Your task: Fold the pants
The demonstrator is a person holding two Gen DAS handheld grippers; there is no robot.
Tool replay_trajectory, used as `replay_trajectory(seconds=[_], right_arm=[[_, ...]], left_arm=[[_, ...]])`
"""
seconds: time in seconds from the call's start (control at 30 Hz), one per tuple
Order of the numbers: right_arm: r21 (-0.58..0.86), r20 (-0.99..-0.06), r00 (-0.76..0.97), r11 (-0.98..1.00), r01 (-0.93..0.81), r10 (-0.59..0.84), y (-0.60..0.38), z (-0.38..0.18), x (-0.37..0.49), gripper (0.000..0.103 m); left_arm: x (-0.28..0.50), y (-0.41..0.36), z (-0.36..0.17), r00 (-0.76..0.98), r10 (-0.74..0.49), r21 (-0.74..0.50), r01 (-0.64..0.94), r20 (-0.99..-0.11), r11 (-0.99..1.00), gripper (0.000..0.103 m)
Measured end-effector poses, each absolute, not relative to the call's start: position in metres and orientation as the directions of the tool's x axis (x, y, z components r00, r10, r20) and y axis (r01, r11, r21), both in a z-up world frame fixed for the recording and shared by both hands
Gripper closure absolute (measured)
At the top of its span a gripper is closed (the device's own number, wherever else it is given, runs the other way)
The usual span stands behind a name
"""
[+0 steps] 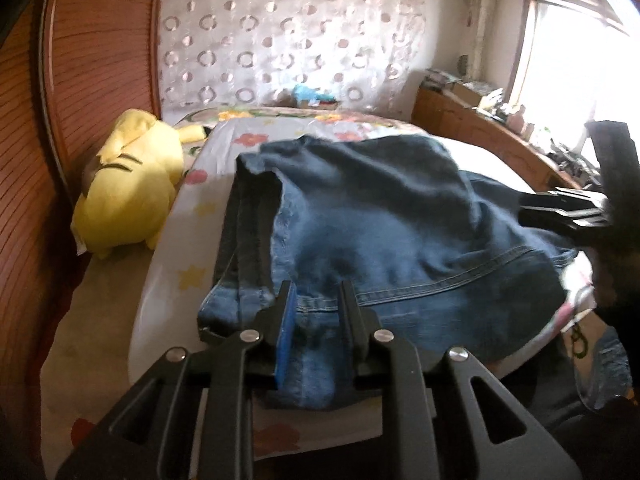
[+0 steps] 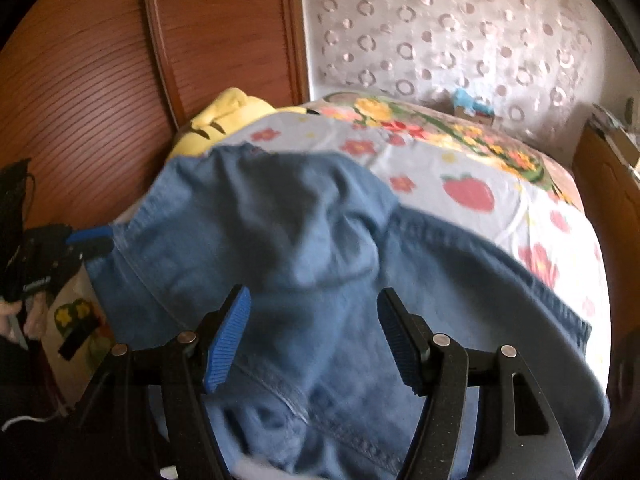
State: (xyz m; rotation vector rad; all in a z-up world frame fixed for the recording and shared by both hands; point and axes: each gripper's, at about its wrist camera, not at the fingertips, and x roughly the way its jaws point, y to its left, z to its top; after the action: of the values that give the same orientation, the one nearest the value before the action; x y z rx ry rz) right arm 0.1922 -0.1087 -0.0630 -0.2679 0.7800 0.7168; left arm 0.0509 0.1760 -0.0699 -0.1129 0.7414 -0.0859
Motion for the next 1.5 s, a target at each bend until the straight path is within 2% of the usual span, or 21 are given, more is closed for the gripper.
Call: replay_trajectory(seconds=[0.2, 0.47, 0.5, 0.57, 0.7, 0.97, 1.07, 1.17, 1.27, 1.37, 1.5], right_arm=[[0.092, -0.739, 0.461, 0.752, -0.653, 0.491, -0.124, -0.091, 0.185, 0.036], [0.138, -0.731, 0.442, 0.747, -0.650, 0.520, -0.133, -0.100, 0.165, 0.038], [0.139, -0.734, 0.438, 0.746, -0.651, 0.519, -0.133, -0.101, 0.164, 0.040], [0.147, -0.737, 0.431, 0.745, -0.651, 0.521, -0.134, -0.104, 0.162, 0.043], [0.151, -0.743, 0.422, 0.745, -0.650, 0.519, -0.136, -0.108, 0.159, 0.045], [0.158, -0.749, 0.404, 0.735, -0.660, 0.524, -0.138, -0.110, 0.148, 0.045], [0.163, -0.736, 0.414, 0.734, -0.659, 0.535, -0.141, -0.103, 0.149, 0.045], [0.158, -0.721, 0.435, 0.739, -0.655, 0.540, -0.143, -0.092, 0.154, 0.045], [0.149, -0.707, 0.455, 0.743, -0.653, 0.542, -0.143, -0.080, 0.163, 0.045], [0.148, -0.693, 0.470, 0.746, -0.649, 0.547, -0.141, -0.070, 0.182, 0.051], [0.150, -0.688, 0.483, 0.758, -0.635, 0.542, -0.133, -0.062, 0.210, 0.054]], left_arm=[[0.057, 0.179, -0.089, 0.704, -0.102, -0.131, 0.013, -0.703, 0.991, 0.083], [0.056, 0.181, -0.091, 0.714, -0.110, -0.146, 0.012, -0.691, 0.989, 0.083], [0.056, 0.181, -0.091, 0.715, -0.111, -0.145, 0.013, -0.690, 0.989, 0.090], [0.055, 0.182, -0.090, 0.720, -0.116, -0.148, 0.019, -0.684, 0.989, 0.099], [0.046, 0.187, -0.077, 0.752, -0.108, -0.155, 0.009, -0.650, 0.988, 0.099], [0.025, 0.203, -0.054, 0.785, -0.112, -0.190, -0.007, -0.609, 0.982, 0.099], [0.028, 0.199, -0.054, 0.781, -0.108, -0.175, -0.002, -0.615, 0.984, 0.096], [0.031, 0.192, -0.053, 0.780, -0.100, -0.160, 0.000, -0.618, 0.987, 0.087], [0.035, 0.188, -0.052, 0.783, -0.104, -0.162, 0.005, -0.613, 0.987, 0.085], [0.037, 0.181, -0.048, 0.794, -0.105, -0.159, 0.010, -0.598, 0.987, 0.085], [0.038, 0.173, -0.041, 0.809, -0.113, -0.158, 0.025, -0.577, 0.987, 0.085]])
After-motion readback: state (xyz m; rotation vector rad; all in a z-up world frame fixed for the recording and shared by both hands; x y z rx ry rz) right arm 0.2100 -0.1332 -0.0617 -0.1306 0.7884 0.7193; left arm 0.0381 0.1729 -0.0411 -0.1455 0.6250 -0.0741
